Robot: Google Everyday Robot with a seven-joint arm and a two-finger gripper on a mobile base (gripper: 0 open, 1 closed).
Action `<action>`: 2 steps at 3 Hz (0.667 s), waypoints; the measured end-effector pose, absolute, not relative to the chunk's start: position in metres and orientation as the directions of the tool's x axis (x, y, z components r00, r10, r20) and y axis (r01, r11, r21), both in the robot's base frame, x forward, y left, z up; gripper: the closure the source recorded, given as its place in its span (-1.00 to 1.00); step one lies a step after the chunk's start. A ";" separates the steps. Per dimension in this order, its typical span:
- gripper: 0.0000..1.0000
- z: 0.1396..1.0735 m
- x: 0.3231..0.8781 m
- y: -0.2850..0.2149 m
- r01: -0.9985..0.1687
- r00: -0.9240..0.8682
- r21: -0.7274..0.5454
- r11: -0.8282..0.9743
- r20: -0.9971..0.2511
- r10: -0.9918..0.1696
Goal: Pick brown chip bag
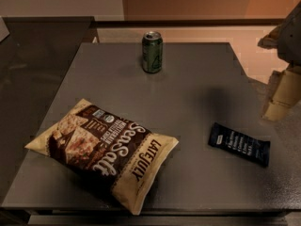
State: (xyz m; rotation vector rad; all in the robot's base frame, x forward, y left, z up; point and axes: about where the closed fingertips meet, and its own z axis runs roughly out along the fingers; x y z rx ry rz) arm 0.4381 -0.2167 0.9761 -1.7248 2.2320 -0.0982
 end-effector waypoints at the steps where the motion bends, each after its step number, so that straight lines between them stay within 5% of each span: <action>1: -1.00 0.977 0.438 -0.216 -0.931 -0.220 -0.247 0.269 -0.209 -0.953; 2: -1.00 0.974 0.437 -0.202 -0.938 -0.197 -0.236 0.255 -0.243 -0.950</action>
Offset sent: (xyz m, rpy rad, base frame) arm -0.0032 0.0352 -0.0114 0.0916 0.0263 0.0633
